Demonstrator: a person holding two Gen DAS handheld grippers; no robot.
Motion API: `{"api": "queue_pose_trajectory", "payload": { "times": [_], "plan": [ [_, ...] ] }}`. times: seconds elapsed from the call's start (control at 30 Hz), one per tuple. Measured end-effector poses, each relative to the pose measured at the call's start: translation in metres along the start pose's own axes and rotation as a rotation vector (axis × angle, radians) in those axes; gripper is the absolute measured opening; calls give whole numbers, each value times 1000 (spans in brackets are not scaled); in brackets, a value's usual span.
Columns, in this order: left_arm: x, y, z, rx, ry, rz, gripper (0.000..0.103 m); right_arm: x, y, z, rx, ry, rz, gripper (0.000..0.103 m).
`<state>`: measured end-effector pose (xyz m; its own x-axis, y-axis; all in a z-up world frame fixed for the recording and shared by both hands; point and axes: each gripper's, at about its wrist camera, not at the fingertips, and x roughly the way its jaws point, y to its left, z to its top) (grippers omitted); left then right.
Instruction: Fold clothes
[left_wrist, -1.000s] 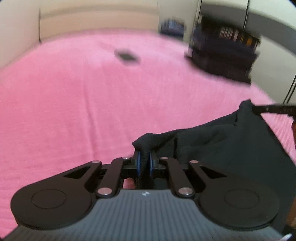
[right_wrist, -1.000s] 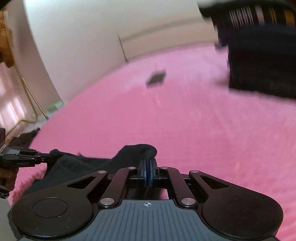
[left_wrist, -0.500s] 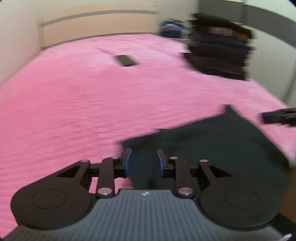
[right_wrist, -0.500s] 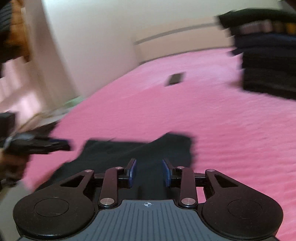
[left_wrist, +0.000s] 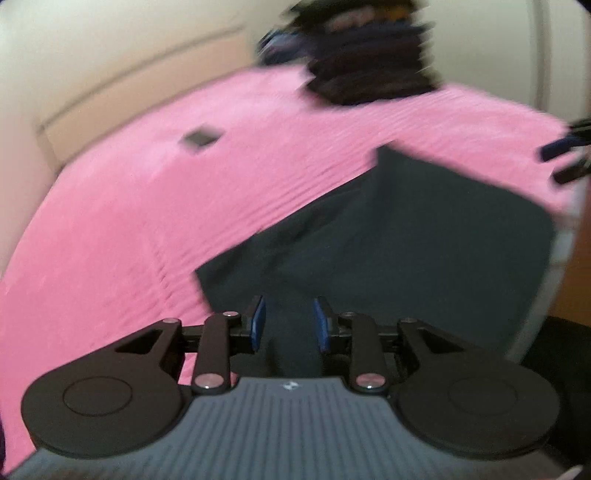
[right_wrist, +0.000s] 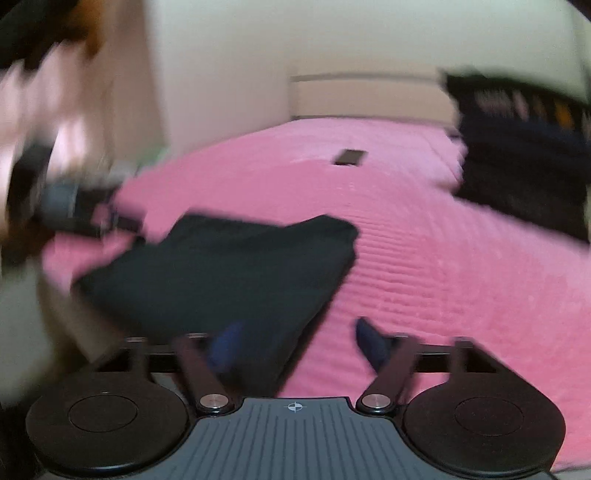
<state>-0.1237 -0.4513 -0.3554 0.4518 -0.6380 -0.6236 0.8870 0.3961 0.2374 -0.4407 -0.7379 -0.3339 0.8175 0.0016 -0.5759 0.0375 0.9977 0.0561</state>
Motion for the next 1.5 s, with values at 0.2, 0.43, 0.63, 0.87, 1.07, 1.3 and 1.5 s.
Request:
{"api": "queue_pose_trajectory", "payload": {
  "times": [0.2, 0.43, 0.63, 0.87, 1.07, 1.3, 1.5],
  "plan": [
    [-40, -72, -27, 326, -67, -94, 43, 17, 71, -39, -447, 78, -91, 75],
    [-11, -124, -62, 702, 23, 67, 42, 67, 103, -53, -789, 81, -197, 45],
    [-1, -112, -60, 607, 46, 61, 25, 78, 86, -64, -902, 118, -215, 36],
    [-5, -97, -56, 474, 50, 21, 24, 72, 52, -71, -761, 197, -305, 2],
    [-10, -97, -59, 501, 61, 35, 29, 55, 57, -55, -704, 103, -354, 89],
    [-19, -92, -67, 493, 67, 64, 31, 67, 90, -41, -746, 46, -242, 91],
    [-15, -101, -62, 550, 34, 67, 36, 100, 113, -35, -841, 61, -146, 86]
  ]
}}
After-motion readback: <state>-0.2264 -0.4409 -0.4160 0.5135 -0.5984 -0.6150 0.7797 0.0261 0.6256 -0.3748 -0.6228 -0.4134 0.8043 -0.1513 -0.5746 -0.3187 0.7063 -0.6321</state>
